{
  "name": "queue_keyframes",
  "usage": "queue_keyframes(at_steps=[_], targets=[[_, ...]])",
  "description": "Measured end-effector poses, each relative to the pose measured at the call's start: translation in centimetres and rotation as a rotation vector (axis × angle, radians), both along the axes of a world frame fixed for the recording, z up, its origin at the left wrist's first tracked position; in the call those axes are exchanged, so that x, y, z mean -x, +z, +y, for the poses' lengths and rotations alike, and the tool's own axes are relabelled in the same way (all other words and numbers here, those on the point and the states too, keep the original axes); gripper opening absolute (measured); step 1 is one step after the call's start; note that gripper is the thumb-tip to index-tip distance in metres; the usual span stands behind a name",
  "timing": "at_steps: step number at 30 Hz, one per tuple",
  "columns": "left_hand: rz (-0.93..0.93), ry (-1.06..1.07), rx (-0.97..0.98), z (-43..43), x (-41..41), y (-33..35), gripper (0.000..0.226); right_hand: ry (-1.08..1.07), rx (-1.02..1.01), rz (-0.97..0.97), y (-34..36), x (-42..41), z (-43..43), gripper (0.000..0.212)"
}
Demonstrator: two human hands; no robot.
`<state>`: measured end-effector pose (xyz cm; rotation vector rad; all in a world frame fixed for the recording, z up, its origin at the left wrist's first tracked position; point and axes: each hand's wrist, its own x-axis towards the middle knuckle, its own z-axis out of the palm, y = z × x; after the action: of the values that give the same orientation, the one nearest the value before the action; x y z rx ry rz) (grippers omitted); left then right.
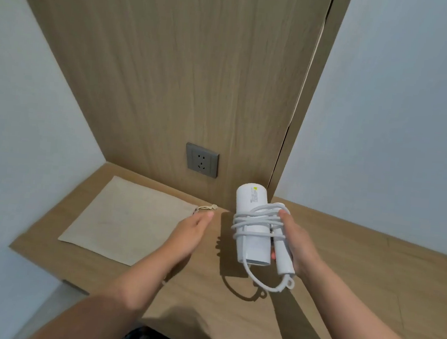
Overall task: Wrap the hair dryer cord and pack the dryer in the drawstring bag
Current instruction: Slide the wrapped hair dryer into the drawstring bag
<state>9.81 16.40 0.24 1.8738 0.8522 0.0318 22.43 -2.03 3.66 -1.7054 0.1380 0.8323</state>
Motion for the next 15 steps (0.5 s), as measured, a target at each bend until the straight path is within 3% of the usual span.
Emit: queue_keyframes(at_steps=[2,4,9,15], targets=[[0.192,0.032,-0.281,2.6,1.4,-2.1,0.046,0.011,0.035,-0.036,-0.4,-0.6,-0.3,0.04],[0.354,-0.006,-0.434,4.1,2.5,-4.1,0.049,0.049,0.064,-0.083,-0.7,-0.6,-0.3,0.039],[0.545,-0.095,-0.496,3.8,3.2,-7.2,0.057,0.131,0.109,-0.148,-1.4,0.4,0.5,0.036],[0.604,-0.269,-0.699,3.5,3.8,-8.7,0.025,0.16,0.137,-0.15,-1.7,1.1,0.7,0.035]])
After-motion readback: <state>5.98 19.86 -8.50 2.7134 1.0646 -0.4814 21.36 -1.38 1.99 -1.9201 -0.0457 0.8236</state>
